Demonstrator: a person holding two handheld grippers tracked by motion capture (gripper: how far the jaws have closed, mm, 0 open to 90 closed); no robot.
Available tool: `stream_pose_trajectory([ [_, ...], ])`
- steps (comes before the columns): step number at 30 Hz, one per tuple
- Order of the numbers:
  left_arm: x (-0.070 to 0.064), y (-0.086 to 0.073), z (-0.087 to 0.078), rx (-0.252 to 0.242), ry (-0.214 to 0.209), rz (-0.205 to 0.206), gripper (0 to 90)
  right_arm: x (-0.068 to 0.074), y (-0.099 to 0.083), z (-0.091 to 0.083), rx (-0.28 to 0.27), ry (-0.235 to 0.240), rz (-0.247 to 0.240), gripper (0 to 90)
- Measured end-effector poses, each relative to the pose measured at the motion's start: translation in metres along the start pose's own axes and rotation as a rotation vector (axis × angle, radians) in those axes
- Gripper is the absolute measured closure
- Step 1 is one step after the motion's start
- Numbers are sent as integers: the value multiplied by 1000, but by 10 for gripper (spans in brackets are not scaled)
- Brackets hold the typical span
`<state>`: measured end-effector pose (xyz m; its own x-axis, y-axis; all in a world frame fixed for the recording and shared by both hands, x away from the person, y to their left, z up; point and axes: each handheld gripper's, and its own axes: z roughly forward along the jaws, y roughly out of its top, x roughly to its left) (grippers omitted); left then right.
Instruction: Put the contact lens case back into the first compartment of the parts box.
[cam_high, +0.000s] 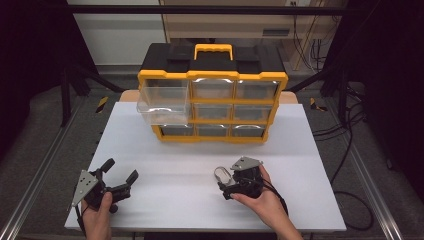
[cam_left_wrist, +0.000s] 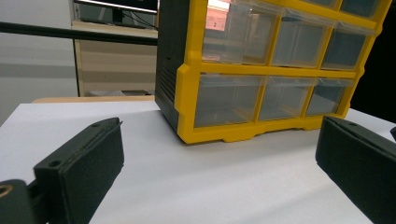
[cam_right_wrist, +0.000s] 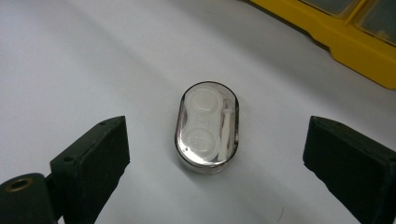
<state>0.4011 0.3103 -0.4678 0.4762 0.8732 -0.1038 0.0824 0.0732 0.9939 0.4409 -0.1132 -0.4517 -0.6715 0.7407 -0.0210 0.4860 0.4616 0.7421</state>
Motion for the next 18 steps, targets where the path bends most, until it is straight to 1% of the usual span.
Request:
stream_pose_trajectory([
  [2, 0, 0, 0, 0, 0, 0, 8, 1, 4, 4, 20, -3, -1, 87],
  [5, 0, 0, 0, 1, -1, 0, 8, 2, 6, 6, 30, 5, 5, 94],
  [6, 0, 0, 0, 1, -1, 0, 8, 3, 8, 9, 42, 9, 9, 104],
  [9, 0, 0, 0, 0, -1, 0, 8, 4, 10, 12, 57, 7, 8, 111],
  [10, 0, 0, 0, 0, -1, 0, 8, 3, 11, 14, 67, 11, 18, 122],
  [16, 0, 1, 0, -1, -1, 0, 8, 2, 14, 20, 83, 19, 42, 128],
  [18, 1, 1, 0, -1, 0, 0, 8, 2, 15, 23, 91, 17, 39, 131],
])
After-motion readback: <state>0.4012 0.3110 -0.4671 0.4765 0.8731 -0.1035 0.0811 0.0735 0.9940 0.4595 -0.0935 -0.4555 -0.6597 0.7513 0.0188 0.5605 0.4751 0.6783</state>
